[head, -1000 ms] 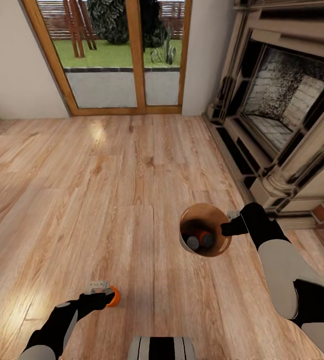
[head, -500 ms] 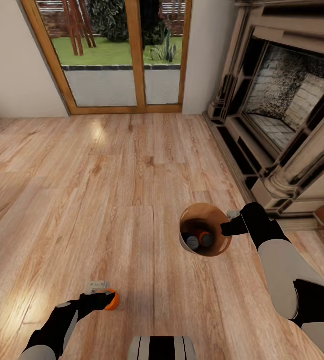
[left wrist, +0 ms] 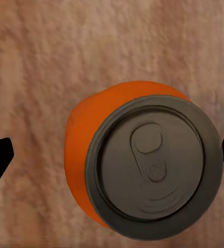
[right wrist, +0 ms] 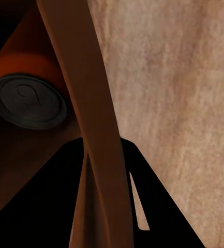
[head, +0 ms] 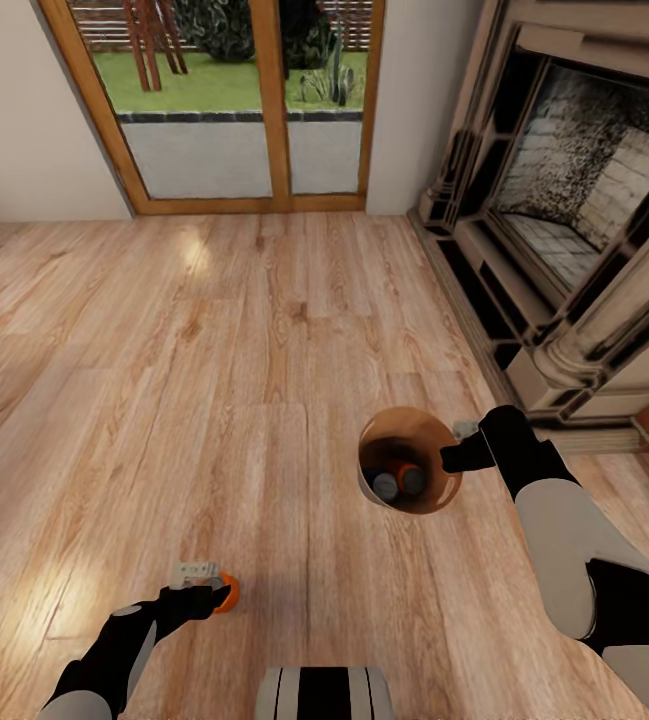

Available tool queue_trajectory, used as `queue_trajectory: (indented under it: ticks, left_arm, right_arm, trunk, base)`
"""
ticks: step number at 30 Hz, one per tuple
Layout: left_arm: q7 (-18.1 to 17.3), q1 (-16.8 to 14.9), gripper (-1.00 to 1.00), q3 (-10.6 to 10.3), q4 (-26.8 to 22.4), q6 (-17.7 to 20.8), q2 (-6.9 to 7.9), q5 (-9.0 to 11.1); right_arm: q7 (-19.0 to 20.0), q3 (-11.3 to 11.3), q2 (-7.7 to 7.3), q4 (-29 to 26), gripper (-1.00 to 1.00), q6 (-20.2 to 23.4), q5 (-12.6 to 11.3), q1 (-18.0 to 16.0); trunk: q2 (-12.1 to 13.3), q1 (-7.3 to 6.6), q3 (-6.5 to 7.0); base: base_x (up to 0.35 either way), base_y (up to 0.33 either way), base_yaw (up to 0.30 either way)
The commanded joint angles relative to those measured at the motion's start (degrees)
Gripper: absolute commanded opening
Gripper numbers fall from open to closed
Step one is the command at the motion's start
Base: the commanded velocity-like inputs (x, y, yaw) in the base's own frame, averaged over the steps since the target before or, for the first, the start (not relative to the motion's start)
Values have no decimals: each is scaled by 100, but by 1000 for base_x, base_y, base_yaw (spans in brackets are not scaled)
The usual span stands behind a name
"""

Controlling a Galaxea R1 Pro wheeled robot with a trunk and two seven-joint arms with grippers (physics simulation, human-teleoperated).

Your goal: Put the three can of soda from the living room inside the tash can in the kitchen.

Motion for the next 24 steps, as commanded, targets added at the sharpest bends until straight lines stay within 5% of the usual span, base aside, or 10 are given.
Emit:
queue_trajectory:
  ticks: [1,14,15,24]
  left_arm:
    - [0,0,100,0,0,-1,0,0]
    - [1,0,100,0,0,-2,6,0]
    - [1,0,-100,0,0,-2,5,0]
    - [0,-3,-100,0,0,-5,9,5]
  right_arm:
    - [-2,-4,2,-1,-100,30,-118,-3]
    - [6,74,2,-10,-100,35,-111,6]
    - [7,74,2,-10,-100,36,-111,6]
    - [7,75,23,-10,-100,39,-112,6]
  trunk:
    - [0,-1,1]
    - [0,-1,1]
    - [0,-1,1]
    - [0,-1,1]
  base:
    - [0,0,0]
    - [0,0,0]
    - [0,0,0]
    - [0,0,0]
